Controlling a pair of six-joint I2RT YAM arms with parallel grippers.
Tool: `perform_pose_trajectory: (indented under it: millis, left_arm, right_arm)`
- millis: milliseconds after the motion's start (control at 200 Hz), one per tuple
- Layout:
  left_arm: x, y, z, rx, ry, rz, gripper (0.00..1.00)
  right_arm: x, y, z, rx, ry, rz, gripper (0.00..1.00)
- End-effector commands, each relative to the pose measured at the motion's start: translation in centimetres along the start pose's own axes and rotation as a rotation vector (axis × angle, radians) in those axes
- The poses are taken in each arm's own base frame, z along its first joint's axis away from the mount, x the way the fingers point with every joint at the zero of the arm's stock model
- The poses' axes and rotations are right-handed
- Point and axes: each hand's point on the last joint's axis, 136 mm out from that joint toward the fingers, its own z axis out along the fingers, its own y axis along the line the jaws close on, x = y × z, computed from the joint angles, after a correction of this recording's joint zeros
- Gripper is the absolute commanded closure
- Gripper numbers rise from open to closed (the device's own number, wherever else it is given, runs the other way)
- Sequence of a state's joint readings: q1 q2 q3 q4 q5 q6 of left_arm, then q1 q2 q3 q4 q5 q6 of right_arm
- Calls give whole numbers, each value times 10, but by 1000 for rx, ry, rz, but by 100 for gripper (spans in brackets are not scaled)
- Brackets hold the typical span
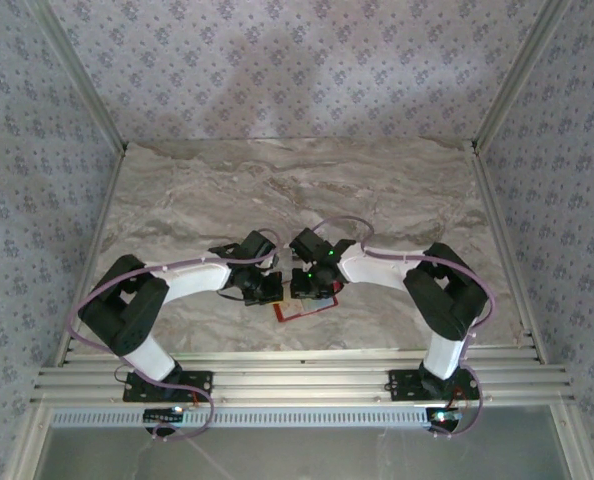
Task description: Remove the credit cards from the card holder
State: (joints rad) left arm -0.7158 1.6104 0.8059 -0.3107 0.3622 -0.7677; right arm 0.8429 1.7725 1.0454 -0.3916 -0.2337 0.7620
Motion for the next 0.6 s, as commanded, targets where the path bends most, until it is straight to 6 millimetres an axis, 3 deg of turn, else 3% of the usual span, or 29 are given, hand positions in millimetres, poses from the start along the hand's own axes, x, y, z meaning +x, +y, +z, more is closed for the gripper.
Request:
perform_pose_trajectory:
  millis: [0,235,595]
  left_arm:
    - [8,19,6,-75,24,-4,97]
    - [7,19,6,-75,24,-6,97]
    - [7,19,9,-76,27,-8,97]
  right_arm:
    - [6,-2,-3,-20,20,-1,79]
    - [7,7,-4,-161,27,46,81]
    - [1,24,-24,-408,-21,77,82]
